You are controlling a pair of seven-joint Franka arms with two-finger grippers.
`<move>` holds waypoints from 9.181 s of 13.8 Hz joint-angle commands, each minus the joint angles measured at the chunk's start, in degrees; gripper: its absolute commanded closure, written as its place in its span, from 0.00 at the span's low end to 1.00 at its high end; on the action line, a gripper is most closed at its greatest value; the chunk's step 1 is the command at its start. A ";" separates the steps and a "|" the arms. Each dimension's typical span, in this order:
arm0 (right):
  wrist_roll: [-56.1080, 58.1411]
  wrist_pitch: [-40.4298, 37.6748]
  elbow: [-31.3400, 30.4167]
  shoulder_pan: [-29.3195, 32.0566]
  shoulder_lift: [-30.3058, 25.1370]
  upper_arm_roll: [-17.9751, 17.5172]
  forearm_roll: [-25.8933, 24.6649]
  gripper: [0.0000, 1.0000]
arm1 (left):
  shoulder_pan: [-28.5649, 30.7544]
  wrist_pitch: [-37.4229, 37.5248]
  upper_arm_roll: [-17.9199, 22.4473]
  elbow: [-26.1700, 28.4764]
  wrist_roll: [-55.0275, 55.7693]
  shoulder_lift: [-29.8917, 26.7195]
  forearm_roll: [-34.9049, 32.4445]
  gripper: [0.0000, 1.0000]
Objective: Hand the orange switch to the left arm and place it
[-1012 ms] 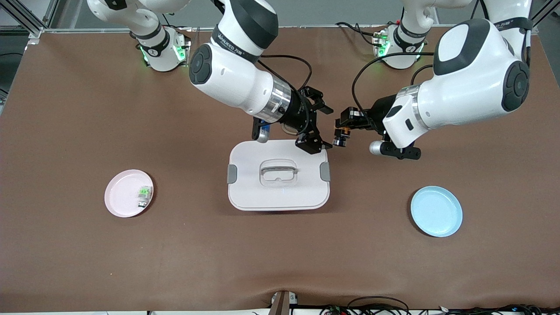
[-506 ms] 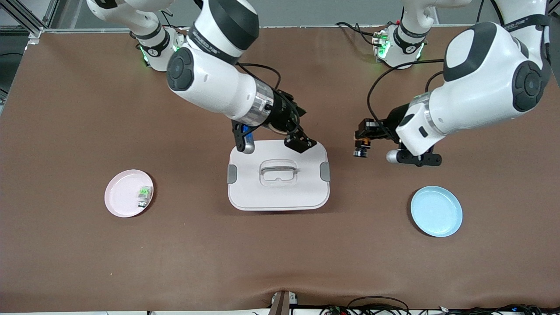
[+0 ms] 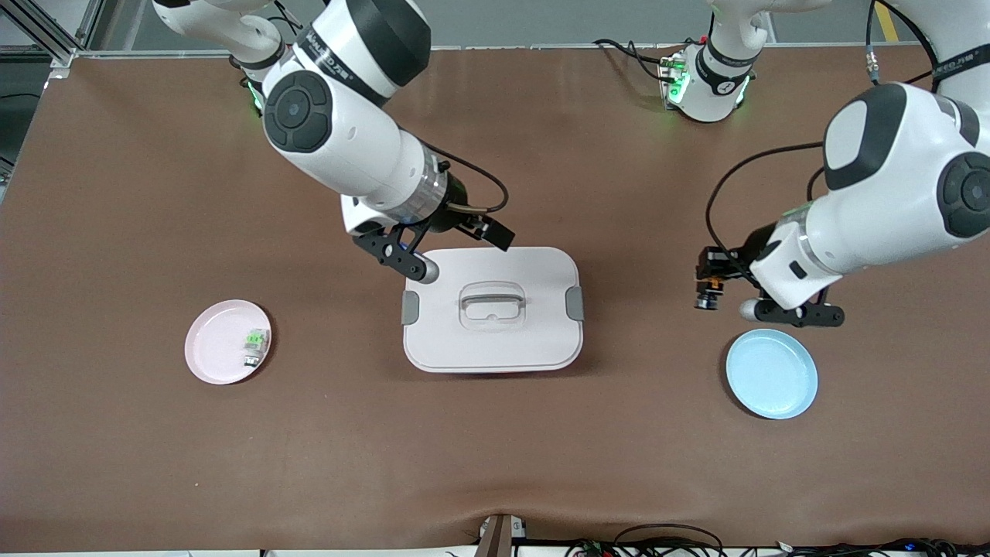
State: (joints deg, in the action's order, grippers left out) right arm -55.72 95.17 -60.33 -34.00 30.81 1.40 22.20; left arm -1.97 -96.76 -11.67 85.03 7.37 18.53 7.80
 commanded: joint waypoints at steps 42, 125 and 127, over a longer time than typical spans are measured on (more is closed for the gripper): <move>58.10 -17.91 -0.40 31.54 -9.98 2.82 -17.62 0.00 | 17.71 -33.58 -0.37 2.69 -100.01 25.94 -13.51 0.82; 59.33 -7.02 -26.86 31.89 -30.20 3.70 -22.03 0.00 | 1.28 10.19 4.11 7.33 2.30 -23.35 -12.12 0.00; 59.33 -7.02 -26.86 31.89 -30.72 3.70 -22.03 0.00 | 1.36 10.10 4.82 9.36 1.86 -25.56 -9.65 0.00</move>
State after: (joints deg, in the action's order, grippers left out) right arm 3.70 88.64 -87.13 -2.47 1.51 5.37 0.97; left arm -0.01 -86.24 -8.36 90.04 10.59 -2.87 -4.04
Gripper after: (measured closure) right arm 0.000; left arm 0.000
